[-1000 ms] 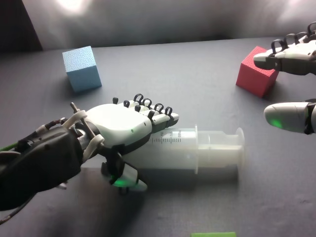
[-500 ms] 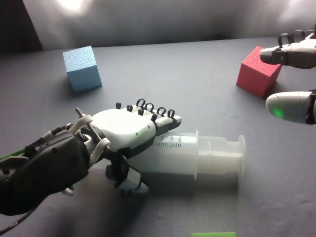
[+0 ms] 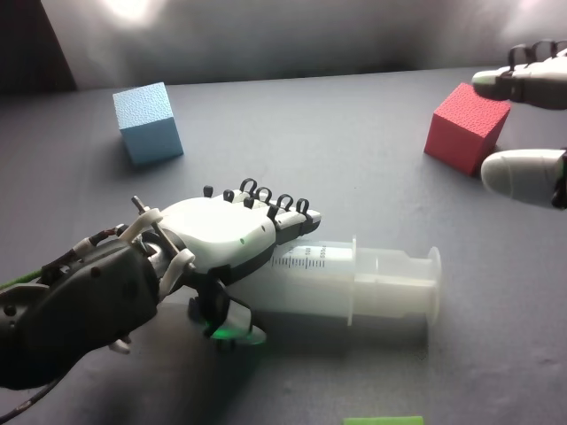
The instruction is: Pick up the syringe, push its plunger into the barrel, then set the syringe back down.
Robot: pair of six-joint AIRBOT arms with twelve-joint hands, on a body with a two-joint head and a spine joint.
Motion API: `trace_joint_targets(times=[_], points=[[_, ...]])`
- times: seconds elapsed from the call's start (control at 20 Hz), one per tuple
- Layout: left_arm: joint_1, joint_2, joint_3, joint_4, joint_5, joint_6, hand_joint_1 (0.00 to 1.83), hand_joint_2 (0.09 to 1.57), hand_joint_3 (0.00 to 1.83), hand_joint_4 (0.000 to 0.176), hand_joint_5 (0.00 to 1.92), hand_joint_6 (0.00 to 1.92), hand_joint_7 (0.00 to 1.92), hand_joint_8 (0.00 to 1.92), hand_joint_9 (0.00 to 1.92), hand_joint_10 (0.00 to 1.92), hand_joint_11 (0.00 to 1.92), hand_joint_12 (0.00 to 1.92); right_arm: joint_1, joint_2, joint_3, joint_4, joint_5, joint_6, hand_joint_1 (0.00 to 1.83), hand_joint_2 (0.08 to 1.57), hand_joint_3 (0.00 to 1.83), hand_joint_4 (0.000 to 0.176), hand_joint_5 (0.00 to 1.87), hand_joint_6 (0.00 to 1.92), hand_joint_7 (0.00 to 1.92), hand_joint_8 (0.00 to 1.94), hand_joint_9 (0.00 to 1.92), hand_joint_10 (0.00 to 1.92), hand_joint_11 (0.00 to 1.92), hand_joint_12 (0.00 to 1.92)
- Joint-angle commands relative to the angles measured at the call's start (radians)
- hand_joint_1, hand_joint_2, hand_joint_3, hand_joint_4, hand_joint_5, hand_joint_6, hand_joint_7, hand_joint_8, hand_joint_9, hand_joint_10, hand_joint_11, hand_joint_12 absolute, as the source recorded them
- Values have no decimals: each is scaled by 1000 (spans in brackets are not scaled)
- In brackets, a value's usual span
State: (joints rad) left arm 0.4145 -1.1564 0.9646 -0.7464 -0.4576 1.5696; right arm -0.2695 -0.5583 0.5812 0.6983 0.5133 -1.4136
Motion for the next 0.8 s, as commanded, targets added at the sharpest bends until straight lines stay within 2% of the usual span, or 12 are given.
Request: trace_joint_targets(times=[0.0,0.05,0.1,0.25,0.35,0.4,0.45,0.5,0.55,0.6,0.65,0.75], points=[[3,3,-5,18,-61,5,1188,969,0,0,162,1,149,0,123,0,0,202,8,11,-1,-22,113,8,127,1228,0,0,246,2,250,2,258,3,0,590],[4,3,-7,16,-62,6,1170,978,3,0,158,0,152,2,125,2,0,208,8,11,-1,-22,113,8,95,1232,1,0,240,0,247,1,255,2,0,599],[5,3,-7,15,-62,6,1239,975,0,0,168,1,159,2,127,1,0,209,8,11,-2,-22,113,9,89,1231,0,0,253,2,268,4,277,5,0,652],[6,3,-10,11,-64,8,1214,1006,3,0,175,0,183,1,160,3,0,309,8,11,-7,-22,111,10,78,1232,1,0,254,1,266,1,270,0,0,637],[7,3,-11,10,-65,8,1214,1006,3,0,175,0,183,1,160,3,0,309,8,11,-9,-22,111,21,78,1232,1,0,254,1,266,1,270,0,0,637],[8,3,-12,10,-65,8,1329,1090,6,0,336,18,404,26,405,18,45,656,8,11,-9,-22,111,22,81,1231,0,0,251,0,268,1,274,1,0,655],[8,3,-13,10,-66,8,1361,1141,4,0,529,29,653,37,638,54,195,794,8,11,-9,-22,111,23,85,1226,0,0,250,0,274,2,280,3,0,673],[9,4,-14,9,-67,8,1339,1175,0,0,663,10,811,17,789,47,329,822,9,11,-9,-22,109,23,87,1229,0,0,264,5,285,4,284,3,0,665],[9,4,-15,9,-69,8,1442,1206,0,0,672,115,806,944,760,1174,371,936,11,11,-9,-22,104,23,99,1231,0,0,266,3,279,1,274,1,0,637],[9,5,-16,8,-70,8,1375,1207,0,0,650,1015,854,1204,765,1471,450,1002,13,11,-10,-20,100,23,110,1232,1,0,274,3,263,1,249,0,0,601],[9,6,-18,6,-70,8,1365,1173,0,0,737,1100,926,1146,812,1372,588,1033,14,11,-12,-10,99,22,119,1231,0,0,278,6,270,5,253,5,0,595],[9,9,-21,1,-76,8,1368,1159,0,0,798,1062,928,1117,835,1341,632,1038,16,11,-16,12,99,19,110,1232,0,0,283,4,277,4,265,5,0,642]])
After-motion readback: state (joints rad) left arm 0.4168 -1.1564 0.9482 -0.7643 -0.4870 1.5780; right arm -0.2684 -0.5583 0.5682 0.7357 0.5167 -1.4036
